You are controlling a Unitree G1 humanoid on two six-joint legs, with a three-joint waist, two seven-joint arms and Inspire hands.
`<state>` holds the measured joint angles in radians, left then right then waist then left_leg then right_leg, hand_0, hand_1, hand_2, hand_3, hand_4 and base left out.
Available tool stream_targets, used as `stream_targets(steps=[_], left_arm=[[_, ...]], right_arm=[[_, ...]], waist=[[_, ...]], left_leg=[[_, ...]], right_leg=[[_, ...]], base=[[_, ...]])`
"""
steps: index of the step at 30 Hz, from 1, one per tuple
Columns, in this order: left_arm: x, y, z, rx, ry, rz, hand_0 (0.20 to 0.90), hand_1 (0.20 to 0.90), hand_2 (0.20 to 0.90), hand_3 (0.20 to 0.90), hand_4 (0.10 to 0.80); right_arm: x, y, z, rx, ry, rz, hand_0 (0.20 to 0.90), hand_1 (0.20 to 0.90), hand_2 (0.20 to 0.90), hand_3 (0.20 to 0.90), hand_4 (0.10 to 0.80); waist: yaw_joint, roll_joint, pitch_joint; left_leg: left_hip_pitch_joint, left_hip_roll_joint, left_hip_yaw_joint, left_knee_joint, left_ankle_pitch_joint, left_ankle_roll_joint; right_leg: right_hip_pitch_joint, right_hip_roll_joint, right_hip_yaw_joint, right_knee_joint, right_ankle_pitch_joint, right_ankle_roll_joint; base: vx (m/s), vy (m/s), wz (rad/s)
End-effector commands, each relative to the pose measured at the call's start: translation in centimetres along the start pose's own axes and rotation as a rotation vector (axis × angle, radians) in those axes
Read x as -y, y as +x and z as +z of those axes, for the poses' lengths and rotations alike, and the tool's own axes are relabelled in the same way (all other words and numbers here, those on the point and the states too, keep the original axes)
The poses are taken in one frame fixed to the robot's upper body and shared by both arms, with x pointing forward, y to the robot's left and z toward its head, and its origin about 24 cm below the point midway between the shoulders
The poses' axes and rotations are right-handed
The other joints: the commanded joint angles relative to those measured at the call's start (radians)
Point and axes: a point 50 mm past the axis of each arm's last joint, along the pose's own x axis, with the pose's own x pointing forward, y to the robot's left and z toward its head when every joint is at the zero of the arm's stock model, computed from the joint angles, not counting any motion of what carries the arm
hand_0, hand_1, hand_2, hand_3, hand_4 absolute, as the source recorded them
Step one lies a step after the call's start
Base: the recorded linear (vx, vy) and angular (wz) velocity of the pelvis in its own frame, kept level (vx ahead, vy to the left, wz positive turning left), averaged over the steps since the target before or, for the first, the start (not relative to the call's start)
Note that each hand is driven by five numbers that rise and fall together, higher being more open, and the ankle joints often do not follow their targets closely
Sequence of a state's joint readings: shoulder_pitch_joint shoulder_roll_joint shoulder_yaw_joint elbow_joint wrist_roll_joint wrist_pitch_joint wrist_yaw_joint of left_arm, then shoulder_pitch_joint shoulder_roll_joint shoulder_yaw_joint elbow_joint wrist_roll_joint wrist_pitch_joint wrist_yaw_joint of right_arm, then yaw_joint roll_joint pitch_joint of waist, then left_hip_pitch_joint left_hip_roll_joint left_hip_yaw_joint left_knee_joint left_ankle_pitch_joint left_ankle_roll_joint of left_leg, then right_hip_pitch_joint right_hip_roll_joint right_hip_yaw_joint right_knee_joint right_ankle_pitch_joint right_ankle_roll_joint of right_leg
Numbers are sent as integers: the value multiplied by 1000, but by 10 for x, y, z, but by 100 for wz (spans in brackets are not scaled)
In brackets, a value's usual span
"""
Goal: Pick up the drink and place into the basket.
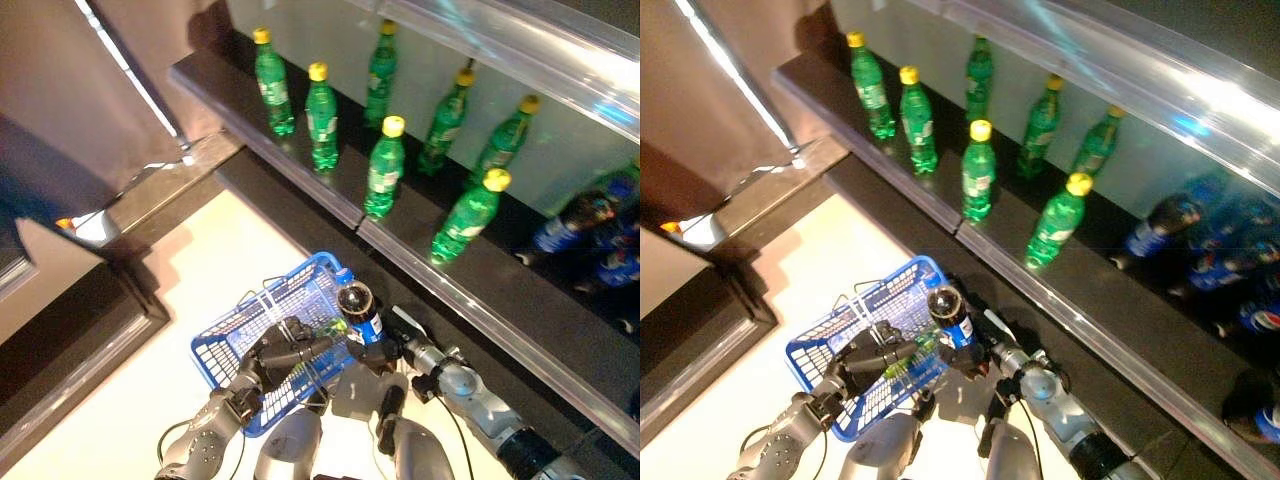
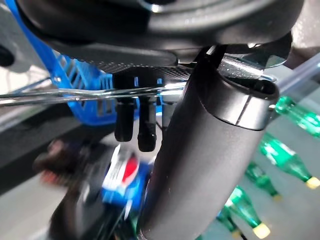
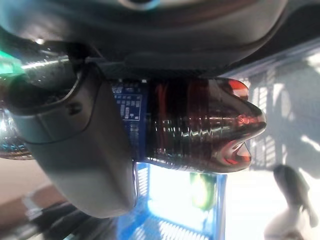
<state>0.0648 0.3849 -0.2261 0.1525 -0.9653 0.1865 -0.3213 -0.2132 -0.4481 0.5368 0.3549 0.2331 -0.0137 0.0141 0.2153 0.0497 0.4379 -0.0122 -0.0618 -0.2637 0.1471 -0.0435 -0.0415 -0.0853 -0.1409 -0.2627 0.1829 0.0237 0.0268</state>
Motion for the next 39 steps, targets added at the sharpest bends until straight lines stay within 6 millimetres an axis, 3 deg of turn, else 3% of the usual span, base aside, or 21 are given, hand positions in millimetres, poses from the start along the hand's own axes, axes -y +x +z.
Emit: stream_targets(steps=[1, 9, 14, 19, 25, 26, 27, 28, 29, 39], left_arm=[[75, 14, 47, 155, 82, -529, 300, 300, 300, 200, 100], [115, 14, 26, 2, -38, -773, 300, 300, 300, 200, 100], [134, 13, 14, -88, -102, -863, 300, 300, 300, 200, 100], [142, 11, 8, -137, -166, -897, 300, 300, 300, 200, 100], [137, 12, 9, -105, -148, -869, 300, 300, 300, 200, 100], [137, 12, 9, -100, -146, -862, 300, 300, 300, 200, 100], [135, 12, 11, -95, -145, -857, 300, 300, 300, 200, 100], [135, 12, 12, -94, -145, -856, 300, 300, 300, 200, 100], [134, 11, 12, -93, -141, -854, 300, 300, 300, 200, 100], [125, 7, 15, -91, -114, -809, 300, 300, 300, 200, 100]], right_arm=[[-32, 24, 67, 322, -32, 29, 300, 300, 300, 200, 100], [-52, 54, 45, 102, 108, -48, 300, 300, 300, 200, 100], [-59, 61, 16, -101, 73, -51, 300, 300, 300, 200, 100], [-56, 62, -1, -226, -13, -49, 300, 300, 300, 200, 100], [-52, 58, -17, -323, -93, -77, 300, 300, 300, 200, 100], [-51, 56, -20, -338, -96, -84, 324, 324, 324, 227, 127], [-50, 55, -24, -358, -92, -86, 554, 554, 554, 496, 396], [-49, 54, -26, -365, -91, -95, 839, 839, 839, 829, 729], [-49, 53, -28, -369, -91, -97, 900, 900, 900, 900, 800], [-46, 53, -22, -286, -56, -163, 900, 900, 900, 900, 800]], waist=[[73, -7, -249], [185, -14, -298], [241, -16, -312], [277, -24, -324], [302, -34, -336], [303, -35, -338], [304, -36, -341], [305, -38, -342], [306, -39, -343], [302, -47, -351]], left_leg=[[4, -103, 54, -61, 91, 67], [43, -118, -31, -96, 83, 80], [55, -124, -58, -103, 74, 87], [58, -129, -86, -122, 77, 95], [58, -130, -104, -137, 82, 101], [58, -130, -106, -138, 81, 102], [61, -128, -106, -142, 81, 102], [62, -128, -107, -143, 80, 104], [62, -127, -107, -144, 79, 105], [76, -123, -101, -140, 63, 111]], right_leg=[[119, 48, -22, -21, -51, 24], [180, 14, -123, -34, -60, 36], [207, -5, -163, -38, -62, 49], [213, -18, -191, -34, -62, 64], [213, -27, -204, -34, -57, 79], [212, -28, -205, -33, -57, 81], [214, -28, -204, -34, -58, 83], [214, -29, -204, -34, -57, 85], [214, -29, -204, -36, -57, 86], [217, -21, -176, -55, -45, 92]], base=[[51, 42, 45], [82, 26, 52], [91, 41, 40], [66, 18, 30], [49, -7, 14], [44, -12, 2], [41, -15, 1], [41, -20, 1], [37, -22, 0], [17, -17, -1]])
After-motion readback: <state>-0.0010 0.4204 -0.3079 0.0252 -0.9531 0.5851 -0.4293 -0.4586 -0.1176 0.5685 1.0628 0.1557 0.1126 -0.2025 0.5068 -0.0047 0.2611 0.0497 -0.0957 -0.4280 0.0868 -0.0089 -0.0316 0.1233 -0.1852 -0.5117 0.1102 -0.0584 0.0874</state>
